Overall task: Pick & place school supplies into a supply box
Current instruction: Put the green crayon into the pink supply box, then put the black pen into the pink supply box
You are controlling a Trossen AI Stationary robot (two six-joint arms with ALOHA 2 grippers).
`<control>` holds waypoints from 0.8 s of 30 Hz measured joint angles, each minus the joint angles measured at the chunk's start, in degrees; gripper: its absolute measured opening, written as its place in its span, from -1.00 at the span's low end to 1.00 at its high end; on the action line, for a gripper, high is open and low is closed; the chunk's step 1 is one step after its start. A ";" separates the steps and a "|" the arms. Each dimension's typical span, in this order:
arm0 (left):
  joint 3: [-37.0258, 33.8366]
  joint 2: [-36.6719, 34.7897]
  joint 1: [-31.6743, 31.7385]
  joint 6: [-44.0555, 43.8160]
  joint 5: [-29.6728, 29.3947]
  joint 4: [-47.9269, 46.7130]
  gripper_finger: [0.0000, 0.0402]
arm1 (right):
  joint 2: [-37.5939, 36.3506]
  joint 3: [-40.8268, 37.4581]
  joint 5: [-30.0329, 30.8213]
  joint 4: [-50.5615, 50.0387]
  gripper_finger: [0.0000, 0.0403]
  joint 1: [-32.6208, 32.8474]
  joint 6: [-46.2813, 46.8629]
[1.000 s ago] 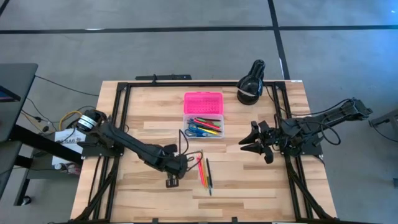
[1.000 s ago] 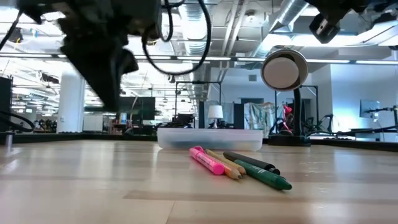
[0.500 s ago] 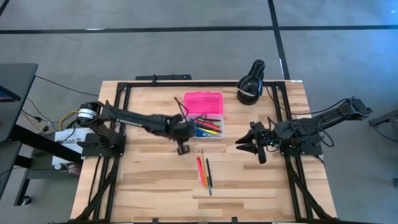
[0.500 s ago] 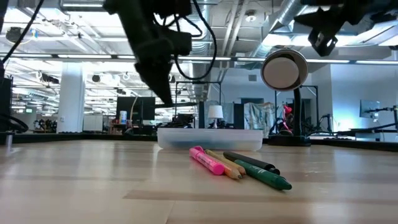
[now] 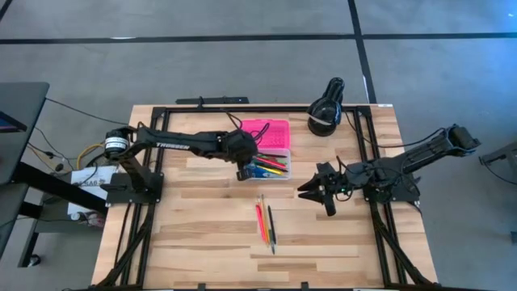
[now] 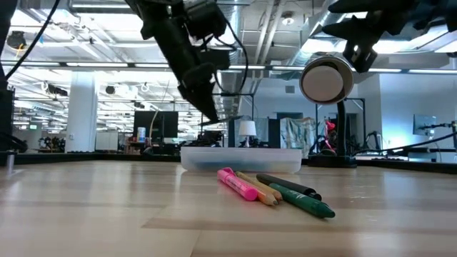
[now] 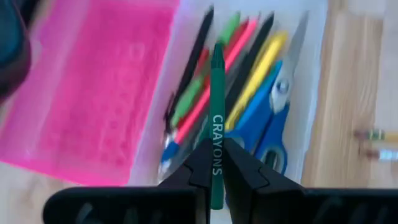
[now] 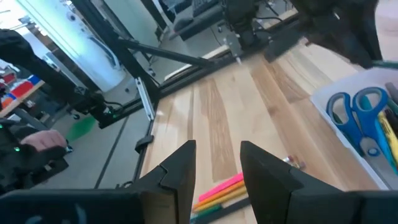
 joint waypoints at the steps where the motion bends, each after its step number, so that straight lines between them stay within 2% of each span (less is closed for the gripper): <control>1: 0.00 0.66 0.31 0.18 0.26 0.23 -0.92 | 0.13 0.00 0.00 0.29 -0.41 0.00 -0.15; 6: 0.09 3.28 1.26 0.85 1.42 2.35 -0.78 | 0.36 0.04 -0.02 0.10 -0.41 0.00 0.93; 12: 0.18 3.82 1.64 2.80 -0.02 2.04 -0.60 | 0.68 0.03 -0.03 3.44 -0.41 0.11 1.22; 16: 1.58 3.71 1.84 2.55 0.45 -0.64 -0.52 | 0.77 0.04 1.42 7.73 -0.41 0.09 6.94; 19: 4.08 3.55 1.88 1.08 5.39 -4.19 -0.48 | 0.75 0.07 5.69 8.83 -0.41 0.02 14.83; 21: 5.44 2.88 1.29 0.29 9.56 -6.50 -0.48 | 0.75 0.07 6.19 8.80 -0.41 0.00 19.46; 24: 6.76 1.57 -0.71 -0.59 13.40 -7.36 -0.50 | 0.75 0.07 5.95 8.32 -0.41 0.02 21.05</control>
